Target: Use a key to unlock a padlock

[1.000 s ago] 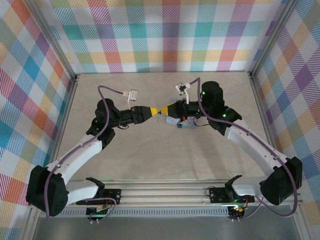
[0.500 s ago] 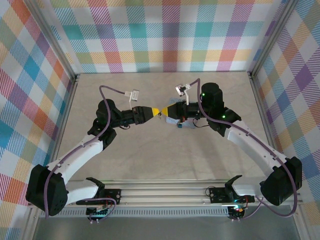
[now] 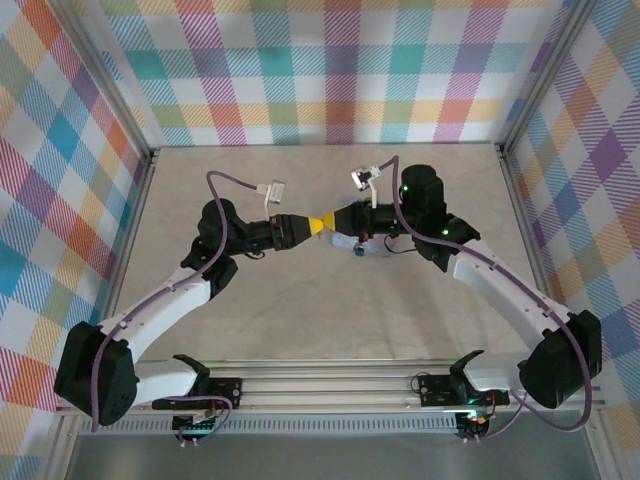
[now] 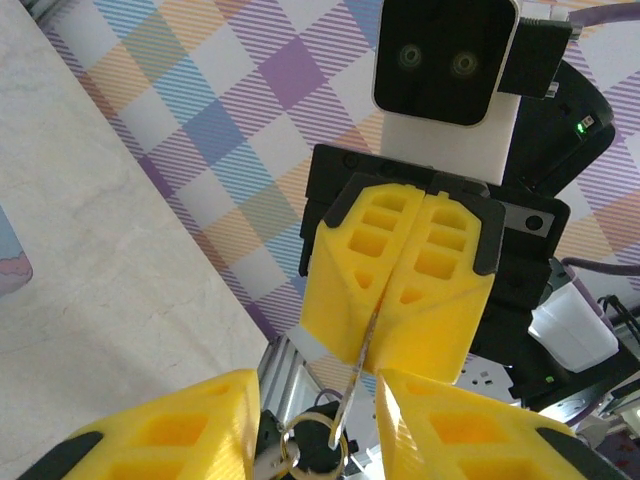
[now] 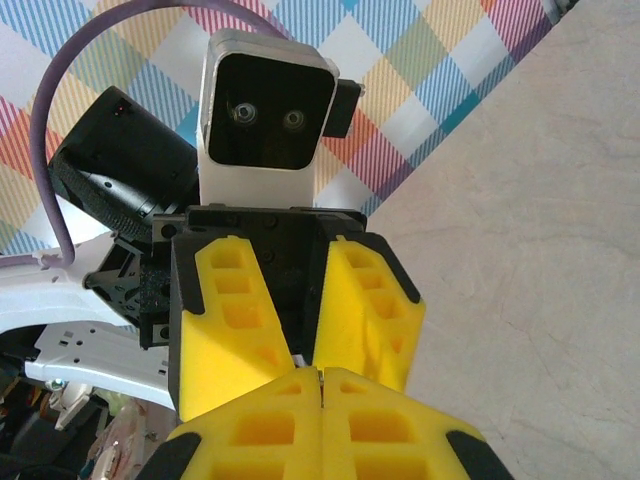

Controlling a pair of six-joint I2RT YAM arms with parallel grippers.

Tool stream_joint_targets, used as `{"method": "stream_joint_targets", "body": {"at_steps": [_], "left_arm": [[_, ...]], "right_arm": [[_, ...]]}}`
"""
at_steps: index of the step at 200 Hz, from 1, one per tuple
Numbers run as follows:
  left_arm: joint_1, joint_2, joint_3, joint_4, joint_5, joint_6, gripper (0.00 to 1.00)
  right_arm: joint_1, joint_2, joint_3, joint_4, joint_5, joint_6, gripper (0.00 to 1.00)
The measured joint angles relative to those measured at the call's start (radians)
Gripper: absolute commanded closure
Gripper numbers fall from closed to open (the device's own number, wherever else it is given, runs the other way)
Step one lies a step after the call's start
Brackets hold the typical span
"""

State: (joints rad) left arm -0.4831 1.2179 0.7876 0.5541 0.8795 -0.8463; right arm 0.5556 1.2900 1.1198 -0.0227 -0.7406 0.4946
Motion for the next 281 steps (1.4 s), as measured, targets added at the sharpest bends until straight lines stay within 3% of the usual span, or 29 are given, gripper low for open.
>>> {"method": "stream_joint_targets", "body": {"at_steps": [59, 101, 126, 163, 178, 281], "left_arm": [[0.000, 0.000, 0.000, -0.001, 0.003, 0.002, 0.78], [0.000, 0.000, 0.000, -0.005, 0.001, 0.008, 1.00], [0.000, -0.002, 0.000, -0.006, 0.000, 0.022, 1.00], [-0.002, -0.026, 0.000, -0.064, -0.005, 0.071, 1.00], [-0.002, -0.043, 0.000, -0.108, -0.010, 0.103, 1.00], [-0.002, -0.117, 0.007, -0.389, -0.060, 0.337, 1.00]], "right_arm": [[-0.011, 0.002, -0.005, 0.010, 0.011, 0.012, 1.00], [-0.013, 0.002, -0.017, 0.024, 0.010, 0.023, 1.00], [-0.014, 0.002, -0.021, 0.031, 0.002, 0.029, 1.00], [-0.014, 0.002, -0.026, 0.022, 0.014, 0.042, 0.62], [-0.014, -0.003, -0.027, 0.011, 0.030, 0.039, 0.52], [-0.034, -0.026, -0.027, -0.170, 0.263, 0.042, 0.49]]}}
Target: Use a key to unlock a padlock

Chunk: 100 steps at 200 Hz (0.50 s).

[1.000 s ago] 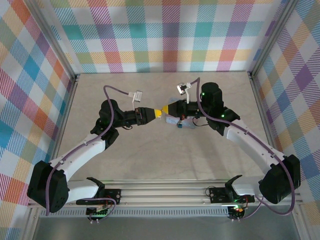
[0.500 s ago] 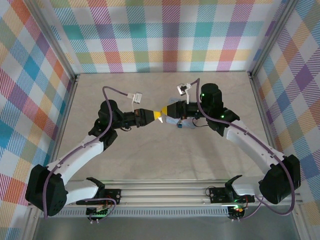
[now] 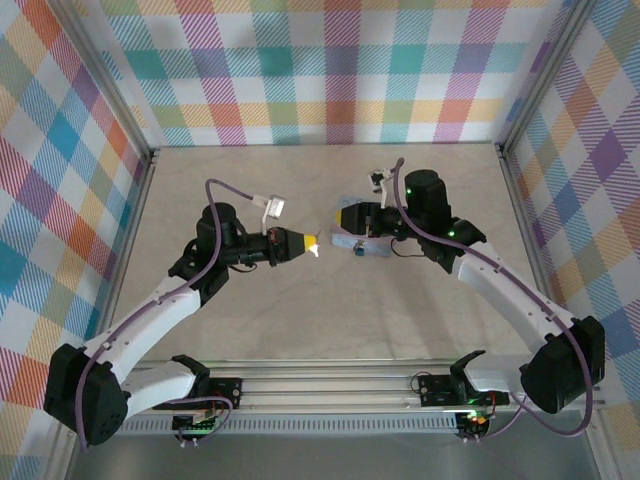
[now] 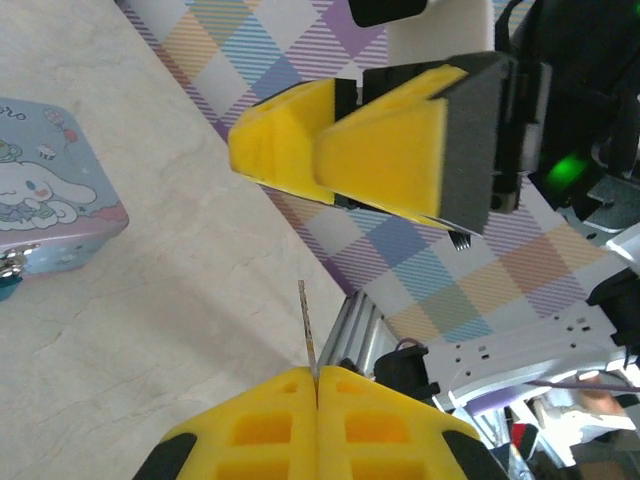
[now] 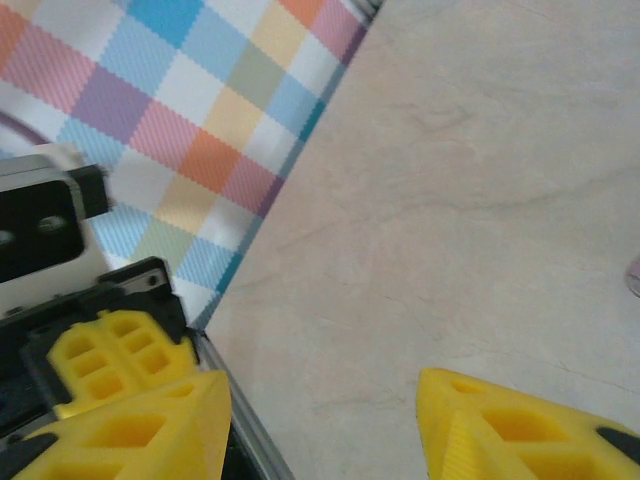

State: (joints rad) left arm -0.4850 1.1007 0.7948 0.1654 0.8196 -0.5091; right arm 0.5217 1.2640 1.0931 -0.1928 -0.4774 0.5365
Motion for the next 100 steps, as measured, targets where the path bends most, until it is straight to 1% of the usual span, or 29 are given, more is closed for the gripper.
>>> {"method": "stream_joint_targets", "body": {"at_steps": [13, 33, 72, 100], "left_arm": [[0.000, -0.009, 0.016, -0.044, -0.008, 0.034, 1.00], [0.000, -0.016, 0.037, -0.096, -0.022, 0.082, 1.00], [0.000, -0.016, 0.039, -0.162, -0.038, 0.132, 1.00], [0.000, -0.003, 0.040, -0.190, -0.044, 0.157, 1.00]], "right_arm": [[0.000, 0.008, 0.000, -0.016, 0.026, 0.002, 0.49], [0.000, 0.031, 0.001, -0.042, 0.082, 0.011, 0.52], [0.043, 0.126, -0.001, -0.096, 0.243, 0.033, 0.54], [0.078, 0.177, -0.001, -0.121, 0.283, 0.040, 0.53]]}}
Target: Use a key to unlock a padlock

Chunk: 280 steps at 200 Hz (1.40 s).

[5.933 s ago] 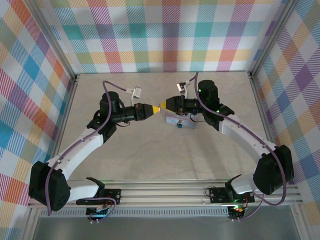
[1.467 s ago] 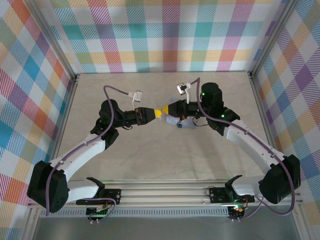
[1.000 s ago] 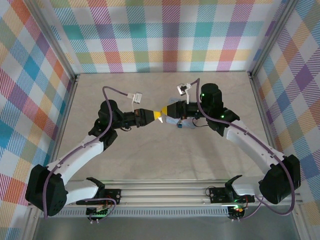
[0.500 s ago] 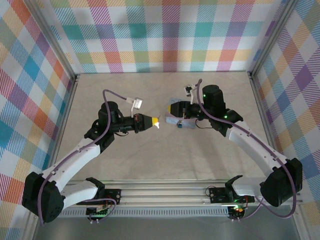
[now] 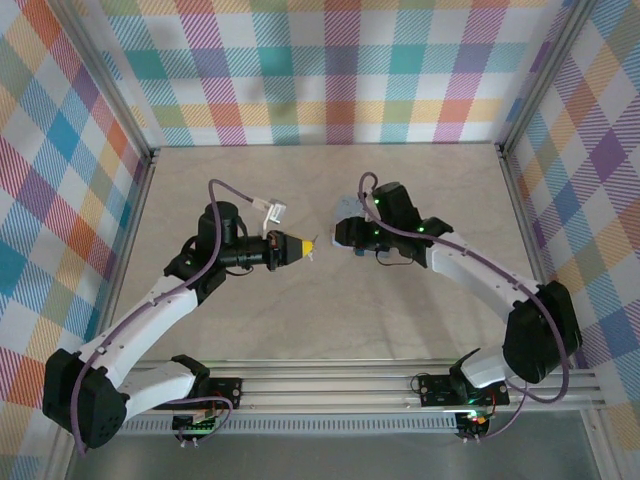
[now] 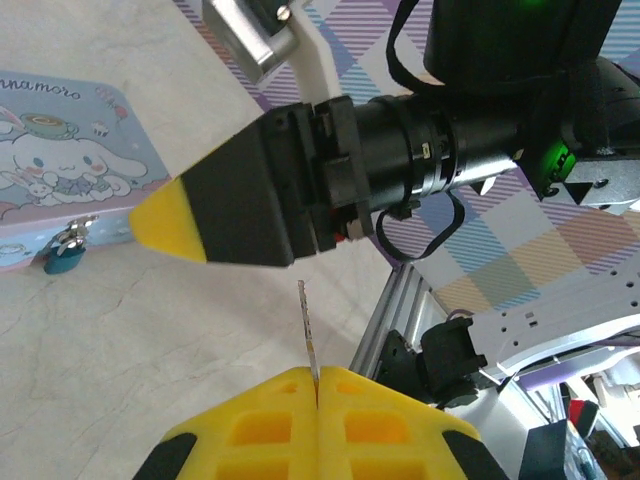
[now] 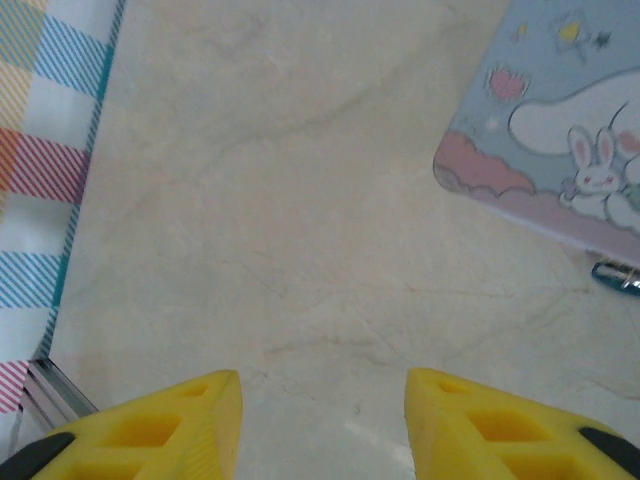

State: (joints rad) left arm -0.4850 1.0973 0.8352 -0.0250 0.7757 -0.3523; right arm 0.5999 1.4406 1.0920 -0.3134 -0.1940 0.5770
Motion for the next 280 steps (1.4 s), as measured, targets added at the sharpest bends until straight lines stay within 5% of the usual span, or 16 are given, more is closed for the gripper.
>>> {"method": "stream_joint_targets", "body": {"at_steps": [42, 91, 145, 235, 260, 280], "left_arm": [[-0.002, 0.019, 0.034, -0.107, -0.058, 0.080, 1.00], [-0.082, 0.020, 0.068, -0.191, -0.276, 0.213, 1.00], [-0.167, 0.020, 0.074, -0.202, -0.485, 0.324, 1.00], [-0.294, 0.021, 0.084, -0.205, -0.742, 0.461, 1.00], [-0.313, 0.027, 0.099, -0.208, -0.784, 0.481, 1.00], [-0.332, 0.031, 0.103, -0.209, -0.814, 0.499, 1.00]], "right_arm": [[0.005, -0.039, 0.000, 0.031, 0.002, 0.058, 0.51], [0.034, -0.072, 0.011, 0.050, -0.037, 0.204, 0.52], [0.122, -0.024, 0.115, 0.060, -0.098, 0.307, 0.55], [0.127, 0.014, 0.142, -0.008, -0.094, 0.368, 0.56], [0.127, 0.016, 0.142, -0.018, -0.095, 0.378, 0.62], [0.127, 0.025, 0.142, -0.021, -0.095, 0.383, 0.80]]}}
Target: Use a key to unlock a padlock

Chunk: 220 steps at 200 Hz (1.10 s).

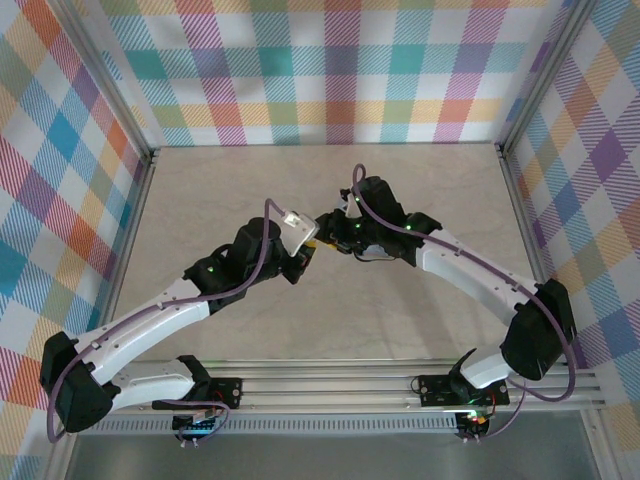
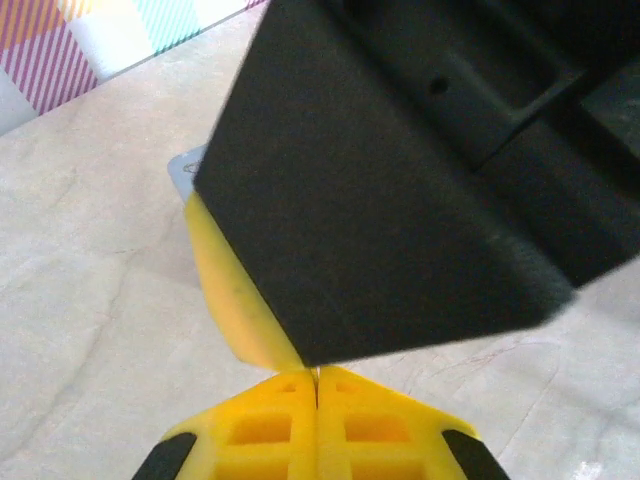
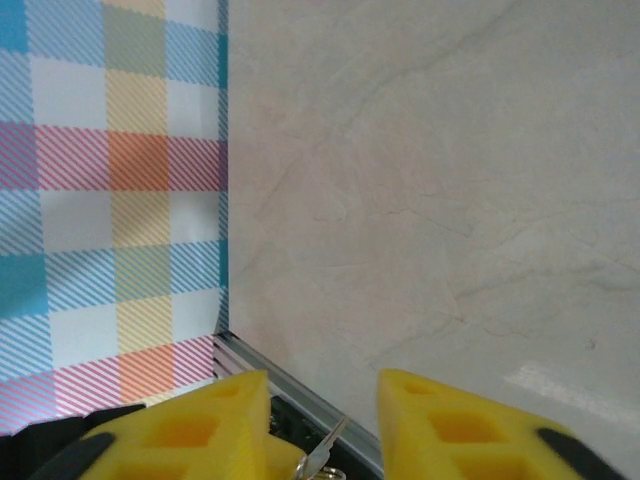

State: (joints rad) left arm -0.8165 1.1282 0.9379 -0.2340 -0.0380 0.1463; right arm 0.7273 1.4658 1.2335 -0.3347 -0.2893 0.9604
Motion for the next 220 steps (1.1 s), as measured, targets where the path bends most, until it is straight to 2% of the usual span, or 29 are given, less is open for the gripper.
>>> {"method": "stream_joint_targets", "body": {"at_steps": [22, 50, 56, 65, 70, 94, 111, 133, 150, 172, 188, 220], "left_arm": [[-0.022, 0.013, 0.002, -0.005, -0.025, 0.013, 1.00], [-0.045, 0.022, 0.002, -0.007, -0.065, 0.033, 1.00], [-0.047, 0.022, 0.002, -0.007, -0.070, 0.035, 0.94], [-0.048, 0.022, 0.002, -0.007, -0.077, 0.037, 0.77], [-0.048, 0.022, 0.002, -0.007, -0.080, 0.035, 0.70], [-0.036, 0.017, 0.002, -0.037, -0.048, -0.011, 0.59], [0.019, 0.004, 0.002, -0.055, 0.077, -0.082, 0.56], [0.187, -0.005, 0.002, -0.008, 0.337, -0.240, 0.57], [0.280, -0.002, 0.002, 0.046, 0.494, -0.356, 0.57], [0.317, 0.000, -0.001, 0.143, 0.656, -0.502, 0.57], [0.340, 0.000, -0.026, 0.283, 0.760, -0.629, 0.57], [0.376, 0.038, -0.090, 0.552, 0.874, -0.845, 0.61]], "right_arm": [[0.000, 0.007, 0.001, 0.002, -0.001, 0.007, 1.00], [0.000, 0.007, 0.001, -0.003, 0.001, -0.014, 1.00], [0.000, 0.007, 0.001, -0.001, 0.001, -0.025, 1.00], [0.000, 0.007, 0.000, 0.007, 0.002, -0.046, 1.00], [0.000, 0.006, -0.004, 0.015, 0.000, -0.058, 1.00], [0.000, -0.018, -0.037, 0.075, 0.014, -0.173, 1.00], [-0.006, -0.045, -0.053, 0.118, 0.016, -0.289, 1.00], [-0.028, -0.072, -0.060, 0.182, -0.026, -0.459, 1.00], [-0.048, -0.079, -0.060, 0.219, -0.074, -0.571, 1.00], [-0.072, -0.081, -0.062, 0.237, -0.132, -0.688, 1.00], [-0.091, -0.091, -0.082, 0.274, -0.185, -0.728, 1.00], [-0.126, -0.121, -0.123, 0.364, -0.284, -0.715, 1.00]]}}
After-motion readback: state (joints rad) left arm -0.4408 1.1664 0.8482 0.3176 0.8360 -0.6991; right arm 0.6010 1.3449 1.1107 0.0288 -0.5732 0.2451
